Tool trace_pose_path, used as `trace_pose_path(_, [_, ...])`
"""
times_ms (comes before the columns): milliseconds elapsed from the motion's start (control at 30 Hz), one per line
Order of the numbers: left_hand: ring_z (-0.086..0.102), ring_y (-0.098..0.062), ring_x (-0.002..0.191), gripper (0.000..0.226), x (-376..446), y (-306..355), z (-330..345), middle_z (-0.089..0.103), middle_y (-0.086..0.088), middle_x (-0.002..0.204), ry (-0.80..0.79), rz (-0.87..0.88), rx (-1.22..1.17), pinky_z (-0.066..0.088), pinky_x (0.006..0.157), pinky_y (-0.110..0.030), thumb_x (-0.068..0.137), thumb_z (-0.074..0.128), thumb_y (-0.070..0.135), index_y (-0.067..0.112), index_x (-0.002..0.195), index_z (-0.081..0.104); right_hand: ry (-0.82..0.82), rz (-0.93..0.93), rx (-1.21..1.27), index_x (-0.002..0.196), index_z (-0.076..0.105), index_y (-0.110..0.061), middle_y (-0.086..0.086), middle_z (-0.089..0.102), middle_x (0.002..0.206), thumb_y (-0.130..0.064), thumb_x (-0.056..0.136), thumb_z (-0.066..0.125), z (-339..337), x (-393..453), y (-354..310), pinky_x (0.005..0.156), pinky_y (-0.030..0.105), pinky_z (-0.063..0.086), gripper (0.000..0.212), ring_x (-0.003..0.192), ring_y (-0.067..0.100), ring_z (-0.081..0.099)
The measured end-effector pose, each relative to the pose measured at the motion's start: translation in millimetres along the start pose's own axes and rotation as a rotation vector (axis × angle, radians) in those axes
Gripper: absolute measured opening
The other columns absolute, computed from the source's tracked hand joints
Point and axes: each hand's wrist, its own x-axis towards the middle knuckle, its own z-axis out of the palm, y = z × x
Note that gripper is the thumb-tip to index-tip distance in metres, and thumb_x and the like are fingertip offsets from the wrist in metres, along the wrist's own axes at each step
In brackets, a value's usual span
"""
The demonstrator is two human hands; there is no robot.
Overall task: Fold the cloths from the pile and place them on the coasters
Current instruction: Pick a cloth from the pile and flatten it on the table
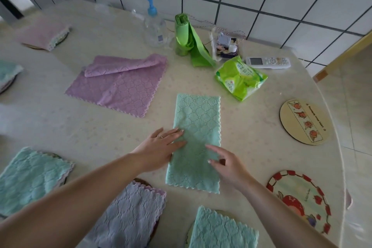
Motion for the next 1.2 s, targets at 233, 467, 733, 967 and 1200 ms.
trace_pose_path(233, [-0.002,-0.011,0.144,0.069,-4,7,-6,0.002,0.008,0.157,-0.091,-0.026,-0.047,0.002,0.118,-0.041,0.09,0.05,0.036,0.033,0.147,0.012,0.038,0.345,0.856,0.109,0.065,-0.006,0.005,0.068,0.089,-0.002,0.093,0.046,-4,-5,-25,0.051,0.02,0.053,0.025,0.063,0.008,0.066])
trace_pose_path(467, [0.039,-0.014,0.133,0.052,-13,31,4,0.05,0.002,0.138,0.144,-0.154,-0.574,0.013,0.117,-0.041,0.082,0.042,0.006,0.025,0.129,0.053,0.09,0.402,0.987,0.097,0.072,-0.01,0.01,0.071,0.086,-0.01,0.088,0.056,-10,-27,-28,0.051,0.028,0.057,0.018,0.062,0.016,0.066])
trace_pose_path(733, [0.049,-0.009,0.123,0.043,-25,33,-11,0.059,0.004,0.128,-0.024,-0.176,-0.593,0.01,0.117,-0.031,0.082,0.044,0.022,0.023,0.123,0.058,0.188,-0.236,-0.612,0.133,0.044,-0.037,-0.019,0.029,0.14,0.004,0.083,0.057,-9,-43,14,0.113,0.028,0.021,0.067,0.133,0.001,0.021])
trace_pose_path(967, [0.049,-0.016,0.055,0.033,-15,37,-12,0.055,0.0,0.063,0.112,-0.45,-0.875,0.037,0.054,-0.032,0.091,0.046,0.045,0.017,0.074,0.053,0.179,0.031,-0.127,0.079,0.06,-0.024,-0.008,0.055,0.059,-0.023,0.091,0.054,10,-28,-2,0.045,0.018,0.031,0.013,0.041,0.001,0.042])
trace_pose_path(1200, [0.043,-0.015,0.057,0.028,11,43,-14,0.048,-0.005,0.064,0.256,-0.57,-1.01,0.03,0.055,-0.031,0.091,0.053,0.03,0.005,0.079,0.054,0.35,0.112,0.044,0.086,0.063,-0.018,0.004,0.068,0.078,-0.022,0.088,0.06,4,0,-1,0.061,0.034,0.046,0.005,0.075,0.025,0.064])
